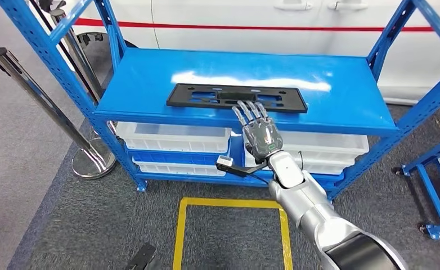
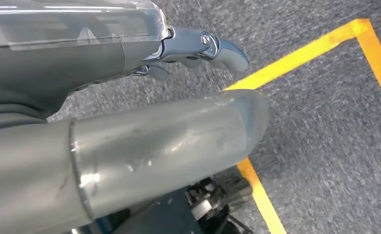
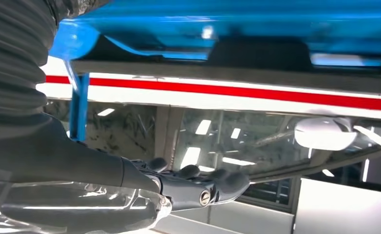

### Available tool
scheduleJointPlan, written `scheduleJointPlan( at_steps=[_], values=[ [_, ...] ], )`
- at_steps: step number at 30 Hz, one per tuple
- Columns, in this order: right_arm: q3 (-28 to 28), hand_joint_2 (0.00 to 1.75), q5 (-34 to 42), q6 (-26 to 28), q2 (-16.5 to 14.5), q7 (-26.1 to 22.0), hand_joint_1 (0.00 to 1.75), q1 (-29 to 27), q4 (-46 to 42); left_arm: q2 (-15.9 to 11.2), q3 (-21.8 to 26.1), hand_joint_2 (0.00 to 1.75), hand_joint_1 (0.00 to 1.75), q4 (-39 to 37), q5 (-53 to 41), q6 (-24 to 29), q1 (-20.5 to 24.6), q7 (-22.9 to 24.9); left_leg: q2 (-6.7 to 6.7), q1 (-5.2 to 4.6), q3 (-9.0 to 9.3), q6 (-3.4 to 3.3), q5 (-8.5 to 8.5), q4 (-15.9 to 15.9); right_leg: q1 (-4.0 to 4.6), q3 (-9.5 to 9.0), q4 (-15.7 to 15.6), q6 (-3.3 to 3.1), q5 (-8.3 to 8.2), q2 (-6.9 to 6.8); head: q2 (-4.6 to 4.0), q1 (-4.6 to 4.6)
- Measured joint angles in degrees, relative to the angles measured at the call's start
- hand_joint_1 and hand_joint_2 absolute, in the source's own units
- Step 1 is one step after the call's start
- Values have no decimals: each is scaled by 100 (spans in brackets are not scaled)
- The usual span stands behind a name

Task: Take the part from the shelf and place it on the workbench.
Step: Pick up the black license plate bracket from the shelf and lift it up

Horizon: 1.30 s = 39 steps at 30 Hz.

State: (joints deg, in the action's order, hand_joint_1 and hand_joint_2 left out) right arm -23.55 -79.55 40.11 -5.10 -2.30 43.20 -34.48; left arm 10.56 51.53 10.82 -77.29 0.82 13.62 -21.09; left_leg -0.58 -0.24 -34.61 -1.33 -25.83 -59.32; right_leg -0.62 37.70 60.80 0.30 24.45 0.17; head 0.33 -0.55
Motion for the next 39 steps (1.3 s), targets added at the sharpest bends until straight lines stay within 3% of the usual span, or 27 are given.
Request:
scheduleJointPlan(
  at_steps=[2, 4, 7, 8, 9, 10, 12, 13, 15, 18, 20, 22, 23, 24, 25, 27, 29, 34, 35, 37, 38, 39],
  values=[
    [2, 175, -7, 1, 1, 3, 0, -14, -8, -3, -4, 0, 0, 1, 1, -2, 5, -1, 9, 2, 14, 50, -30, -7, -12, -20, -34, -52, -1, 11, 0, 1],
    [3, 175, -13, 1, -2, 4, 0, -14, -22, -8, -6, 0, 0, 2, 2, -2, 11, -2, 18, 12, -71, 112, -190, -242, -39, -71, -74, -107, 3, 9, 0, -1],
    [3, 175, -25, 0, -5, 4, 0, -27, -29, -9, -6, 0, 0, 2, 2, -3, 6, -3, 23, 47, -573, 189, -621, -1260, -35, -125, -82, -159, 37, -6, 0, -1],
    [3, 175, -32, 0, -6, 4, 0, -37, -29, -9, -6, 0, 0, 2, 2, -3, -3, -3, 24, 56, -714, 203, -652, -1495, -32, -138, -80, -165, 51, -8, 0, -1],
    [3, 175, -41, 0, -6, 4, 0, -44, -29, -9, -6, 0, 0, 2, 2, -3, -11, -3, 24, 62, -759, 207, -573, -1522, -31, -153, -79, -164, 64, -6, 0, -1],
    [3, 175, -50, 0, -6, 5, 0, -49, -31, -9, -6, 0, 0, 2, 2, -3, -16, -4, 24, 67, -693, 200, -393, -1325, -31, -174, -78, -158, 78, -2, 0, -1],
    [3, 175, -70, 0, -6, 10, 0, -51, -44, -9, -6, 0, 0, 2, 5, -3, -16, -10, 26, 64, -363, 158, 12, -581, -28, -224, -79, -133, 111, 3, 0, 0],
    [3, 175, -77, 0, -5, 17, 0, -53, -57, -9, -7, 0, 0, 2, 7, -3, -15, -19, 25, 51, -209, 129, 120, -250, -22, -238, -79, -111, 124, 5, 0, 1],
    [3, 175, -85, 0, -5, 39, 0, -81, -93, -9, -8, 0, 0, 2, 10, 0, -28, -39, 22, 19, -75, 76, 130, 26, -15, -247, -96, -56, 134, 4, 0, 1],
    [3, 175, -105, 1, -4, 61, 0, -160, -170, -10, -8, 0, 0, 2, 19, 17, -77, -67, 20, 34, -5, -21, 149, 131, -16, -257, -79, 33, 176, -4, 0, 2],
    [3, 175, -113, 2, -2, 69, 0, -195, -208, -11, -8, 0, 0, 2, 25, 26, -91, -83, 28, 57, 52, -91, 167, 201, -15, -72, 308, 66, 392, -5, 0, 3],
    [3, 175, -117, 1, 5, 73, 0, -245, -217, -10, -8, 0, 0, 2, 26, 27, -99, -90, 30, 48, 64, -131, 147, 200, -15, 335, 1039, 85, 689, -2, 0, 2],
    [3, 175, -118, 0, 9, 74, 0, -282, -219, -9, -8, 0, 0, 2, 26, 27, -108, -90, 27, 45, 68, -139, 131, 191, -18, 514, 1321, 94, 747, -3, 0, 2],
    [3, 175, -119, 0, 14, 74, 0, -318, -219, -9, -8, 0, 0, 2, 26, 27, -120, -90, 23, 45, 75, -140, 110, 176, -23, 607, 1421, 101, 696, -5, 0, 2],
    [3, 175, -120, 1, 17, 75, 0, -341, -221, -9, -9, 0, 0, 2, 26, 26, -132, -90, 17, 46, 85, -134, 81, 153, -27, 588, 1302, 102, 536, -8, 0, 3],
    [3, 175, -122, 1, 22, 76, 0, -354, -234, -6, -9, 0, 0, 2, 26, 26, -148, -91, 9, 48, 111, -98, -5, 84, -33, 297, 616, 86, 121, -12, 0, 3],
    [3, 175, -134, 1, 22, 75, 0, -358, -257, 1, -10, 0, 0, 2, 30, 27, -145, -94, 9, 29, 116, -38, -89, 7, -22, 59, 92, 45, -39, -8, 0, 0],
    [3, 175, -160, 2, 30, 74, 0, -380, -295, 9, -10, 0, 0, 2, 38, 26, -149, -100, 22, 31, 87, 108, -242, -142, -20, -58, -51, -103, 25, 10, 0, -3],
    [3, 175, -162, 2, 29, 74, 0, -380, -306, 9, -10, 0, 0, 2, 38, 27, -147, -101, 25, 41, -18, 137, -352, -376, -29, -98, -69, -136, 38, 6, 0, -4],
    [3, 175, -167, 1, 29, 74, 0, -393, -314, 13, -10, 0, 0, 2, 38, 30, -151, -103, 27, 60, -400, 180, -611, -1094, -23, -161, -77, -176, 83, -4, 0, -4],
    [3, 175, -169, 0, 29, 74, 0, -407, -314, 17, -10, 0, 0, 2, 37, 32, -161, -103, 27, 67, -598, 192, -674, -1403, -18, -187, -76, -184, 106, -5, 0, -4],
    [3, 175, -171, 0, 29, 74, 0, -423, -314, 21, -10, 0, 0, 2, 36, 36, -172, -104, 27, 71, -725, 195, -632, -1539, -15, -215, -75, -184, 130, -3, 0, -4]
  ],
)
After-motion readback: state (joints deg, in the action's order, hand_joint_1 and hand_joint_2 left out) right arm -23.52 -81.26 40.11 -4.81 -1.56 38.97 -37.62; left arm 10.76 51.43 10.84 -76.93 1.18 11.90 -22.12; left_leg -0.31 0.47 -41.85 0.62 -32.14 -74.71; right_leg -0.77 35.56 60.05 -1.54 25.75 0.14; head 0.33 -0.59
